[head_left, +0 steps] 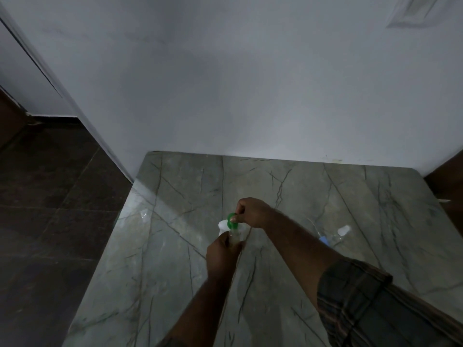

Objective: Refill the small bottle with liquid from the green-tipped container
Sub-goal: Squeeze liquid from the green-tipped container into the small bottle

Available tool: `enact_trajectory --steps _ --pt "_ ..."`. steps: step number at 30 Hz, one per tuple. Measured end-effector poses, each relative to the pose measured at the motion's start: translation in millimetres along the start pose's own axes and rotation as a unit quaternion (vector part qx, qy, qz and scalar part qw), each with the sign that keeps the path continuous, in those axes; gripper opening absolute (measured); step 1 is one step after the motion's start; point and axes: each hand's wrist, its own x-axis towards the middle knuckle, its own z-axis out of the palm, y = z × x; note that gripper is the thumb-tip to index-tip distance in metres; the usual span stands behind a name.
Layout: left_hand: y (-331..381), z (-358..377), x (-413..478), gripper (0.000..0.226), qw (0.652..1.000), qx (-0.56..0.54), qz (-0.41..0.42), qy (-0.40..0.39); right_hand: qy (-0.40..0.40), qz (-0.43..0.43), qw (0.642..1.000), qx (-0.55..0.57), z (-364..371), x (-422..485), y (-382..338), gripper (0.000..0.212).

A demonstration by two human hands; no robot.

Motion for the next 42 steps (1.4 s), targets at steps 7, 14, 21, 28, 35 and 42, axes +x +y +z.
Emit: enact_trajectory --steps 7,14,21,28,35,42 --pt "-3 5 -3 0.019 1.000 -0.010 -0.017 -0.003 0.002 0.012 1.000 0.016 7 1 4 0.030" --pt "3 -1 4 0.030 1.000 -0.006 -0.001 -0.003 -0.018 0.000 1.000 -0.007 -9 2 -2 0.035" --pt "-6 5 0 0.024 0.999 -0.034 -0.008 -0.001 -0.010 -0.006 1.000 -0.001 1 1 3 0.033" --pt "-6 5 1 0.021 0.999 -0.040 -0.003 0.000 -0.014 -0.002 1.000 -0.005 -2 3 0 0.033" --pt "-4 5 5 0.022 0.999 -0.035 -0.007 -0.003 -0.018 -0.007 0.999 -0.027 -7 3 -5 0.033" --pt "-3 7 -1 0.014 0.999 -0.046 -0.015 -0.012 -0.009 0.000 1.000 -0.005 2 1 0 0.031"
